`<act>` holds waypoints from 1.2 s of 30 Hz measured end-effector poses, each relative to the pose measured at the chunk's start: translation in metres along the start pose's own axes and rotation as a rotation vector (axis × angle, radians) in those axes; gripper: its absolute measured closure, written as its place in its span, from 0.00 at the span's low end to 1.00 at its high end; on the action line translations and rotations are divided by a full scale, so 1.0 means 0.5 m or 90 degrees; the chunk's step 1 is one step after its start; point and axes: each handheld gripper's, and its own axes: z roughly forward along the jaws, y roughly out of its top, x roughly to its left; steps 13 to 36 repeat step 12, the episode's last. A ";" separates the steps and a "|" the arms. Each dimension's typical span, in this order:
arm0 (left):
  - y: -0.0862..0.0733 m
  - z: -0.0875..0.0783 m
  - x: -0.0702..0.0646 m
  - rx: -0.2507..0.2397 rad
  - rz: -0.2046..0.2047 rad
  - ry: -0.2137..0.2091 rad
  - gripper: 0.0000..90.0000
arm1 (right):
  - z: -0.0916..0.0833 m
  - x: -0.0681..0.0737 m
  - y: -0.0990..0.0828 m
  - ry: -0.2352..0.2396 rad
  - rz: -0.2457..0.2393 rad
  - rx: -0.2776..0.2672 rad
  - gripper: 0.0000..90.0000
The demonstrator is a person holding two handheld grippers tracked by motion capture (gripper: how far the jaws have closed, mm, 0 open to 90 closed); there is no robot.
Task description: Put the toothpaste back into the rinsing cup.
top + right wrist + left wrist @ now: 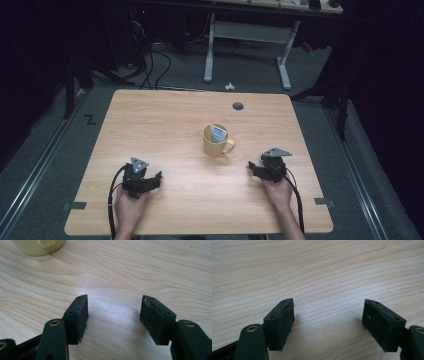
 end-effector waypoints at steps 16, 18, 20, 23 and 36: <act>0.000 0.000 0.000 0.000 -0.001 0.001 0.29 | -0.006 0.001 -0.005 -0.011 0.011 0.001 0.42; 0.000 0.000 0.000 0.000 -0.001 0.001 0.29 | -0.006 0.001 -0.005 -0.011 0.011 0.001 0.42; 0.000 0.000 0.000 0.000 -0.001 0.001 0.29 | -0.006 0.001 -0.005 -0.011 0.011 0.001 0.42; 0.000 0.000 0.000 0.000 -0.001 0.001 0.29 | -0.006 0.001 -0.005 -0.011 0.011 0.001 0.42; 0.000 0.000 0.000 0.000 -0.001 0.001 0.29 | -0.006 0.001 -0.005 -0.011 0.011 0.001 0.42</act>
